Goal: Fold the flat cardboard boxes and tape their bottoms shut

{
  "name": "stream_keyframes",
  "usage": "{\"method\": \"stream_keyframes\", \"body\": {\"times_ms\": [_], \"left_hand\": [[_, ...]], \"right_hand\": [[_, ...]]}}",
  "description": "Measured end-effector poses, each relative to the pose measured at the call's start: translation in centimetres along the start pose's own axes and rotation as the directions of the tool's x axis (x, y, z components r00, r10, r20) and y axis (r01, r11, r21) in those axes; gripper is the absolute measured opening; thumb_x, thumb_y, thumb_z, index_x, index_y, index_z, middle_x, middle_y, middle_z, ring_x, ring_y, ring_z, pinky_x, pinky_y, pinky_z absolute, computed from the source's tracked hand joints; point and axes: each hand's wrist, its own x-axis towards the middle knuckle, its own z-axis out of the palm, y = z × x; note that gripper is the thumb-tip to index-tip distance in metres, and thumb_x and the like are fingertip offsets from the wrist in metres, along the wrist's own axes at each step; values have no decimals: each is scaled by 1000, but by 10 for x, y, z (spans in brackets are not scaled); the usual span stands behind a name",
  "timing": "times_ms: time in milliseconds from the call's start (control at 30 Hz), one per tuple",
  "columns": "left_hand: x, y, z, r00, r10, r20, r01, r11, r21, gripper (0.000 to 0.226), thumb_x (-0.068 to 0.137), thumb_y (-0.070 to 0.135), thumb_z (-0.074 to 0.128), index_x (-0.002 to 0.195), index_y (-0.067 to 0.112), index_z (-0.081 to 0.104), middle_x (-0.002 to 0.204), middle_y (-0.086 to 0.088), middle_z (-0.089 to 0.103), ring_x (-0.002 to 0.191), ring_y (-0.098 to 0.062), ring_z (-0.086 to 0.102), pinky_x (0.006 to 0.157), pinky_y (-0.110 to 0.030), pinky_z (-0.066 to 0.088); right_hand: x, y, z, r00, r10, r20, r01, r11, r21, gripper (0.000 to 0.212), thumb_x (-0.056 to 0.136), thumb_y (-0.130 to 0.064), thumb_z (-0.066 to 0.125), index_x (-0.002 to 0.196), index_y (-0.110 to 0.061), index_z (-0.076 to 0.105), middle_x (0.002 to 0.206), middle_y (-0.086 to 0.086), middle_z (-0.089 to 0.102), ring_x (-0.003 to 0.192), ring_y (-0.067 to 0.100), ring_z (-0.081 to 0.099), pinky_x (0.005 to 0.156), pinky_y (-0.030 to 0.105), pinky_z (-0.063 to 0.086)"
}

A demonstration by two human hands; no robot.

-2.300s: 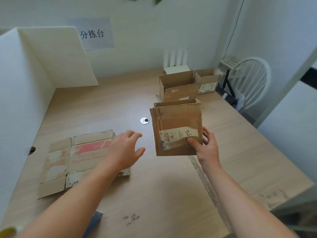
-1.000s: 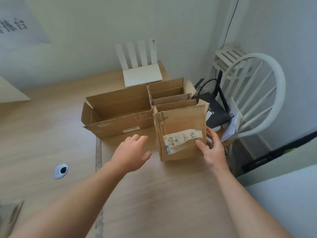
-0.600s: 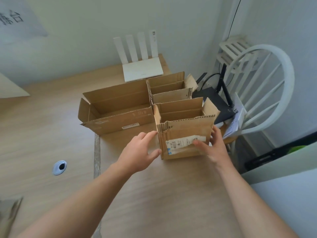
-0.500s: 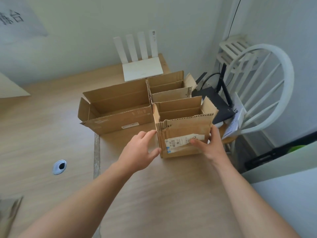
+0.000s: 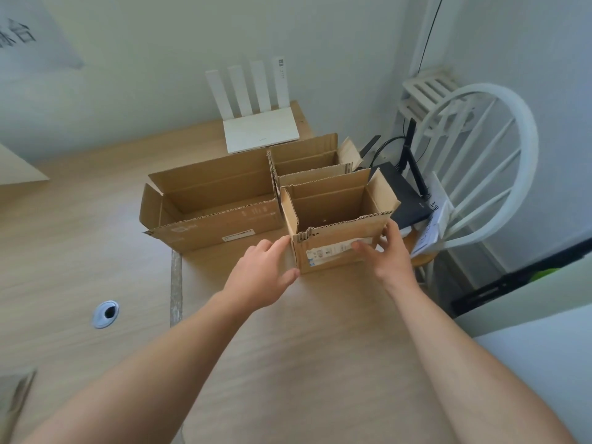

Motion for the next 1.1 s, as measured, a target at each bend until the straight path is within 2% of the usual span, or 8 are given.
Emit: {"method": "stream_keyframes", "body": {"times_ms": [67, 133, 300, 467, 633, 733, 933, 1100], "left_hand": [[1, 2, -2, 1000, -20, 21, 20, 1000, -19, 70, 95, 50, 53, 154, 31, 21, 132, -3, 48, 121, -28, 45, 97, -39, 42], [1, 2, -4, 999, -26, 34, 28, 999, -34, 71, 94, 50, 53, 154, 31, 20, 136, -4, 47, 123, -29, 45, 98, -40, 42], [-12, 0, -13, 999, -14, 34, 15, 1000, -18, 69, 95, 49, 53, 153, 29, 23, 138, -4, 47, 125, -28, 45, 99, -39, 43], [-40, -6, -23, 1000, -7, 27, 7, 1000, 24, 64, 95, 50, 52, 150, 27, 30, 138, -2, 47, 127, -25, 45, 98, -39, 45], [-89, -19, -41, 1000, -4, 11, 3, 995, 99, 57, 96, 51, 50, 145, 25, 38, 133, 1, 50, 118, -22, 52, 90, -37, 50], [-132, -33, -56, 1000, 6, -16, -3, 986, 168, 51, 97, 46, 48, 142, 24, 42, 130, 1, 51, 116, -22, 52, 84, -34, 49], [-246, -88, -87, 997, -11, -78, 38, 931, 362, 42, 95, 43, 47, 132, 23, 51, 130, 0, 53, 118, -24, 49, 88, -36, 43], [-362, -146, -106, 981, -128, -149, 168, 939, 299, 45, 96, 42, 47, 138, 26, 47, 139, 2, 47, 124, -23, 45, 93, -36, 41]], "right_hand": [[1, -4, 2, 1000, 24, -16, -24, 999, -36, 60, 88, -27, 74, 139, -28, 44, 116, -25, 55, 114, 0, 54, 89, 20, 46], [-2, -8, 6, 998, 44, -45, -46, 997, -60, 56, 89, -27, 74, 137, -28, 44, 118, -20, 53, 123, 11, 51, 95, 31, 43], [-20, -15, 0, 986, 99, -135, -119, 981, -152, 72, 87, -33, 75, 148, -26, 37, 150, 1, 45, 137, 25, 44, 107, 40, 40], [-64, -18, -16, 957, 126, -262, -196, 946, -259, 48, 94, -37, 65, 137, -19, 53, 139, 5, 54, 125, 24, 51, 97, 36, 42], [-127, -34, 6, 999, -22, -25, 6, 854, -519, 25, 100, -33, 53, 115, -16, 64, 111, 0, 61, 103, 16, 57, 83, 28, 45], [-164, -56, 35, 984, -100, 147, 173, 731, -661, 22, 100, -36, 49, 104, -20, 63, 103, -2, 60, 95, 17, 57, 82, 38, 52], [-258, -104, 110, 888, -229, 399, 459, 418, -784, 31, 100, -36, 43, 119, -18, 59, 119, 3, 59, 111, 28, 54, 86, 38, 43], [-353, -135, 169, 809, -286, 514, 586, 310, -749, 38, 101, -38, 42, 129, -18, 57, 129, 5, 58, 116, 30, 54, 92, 42, 44]]}}
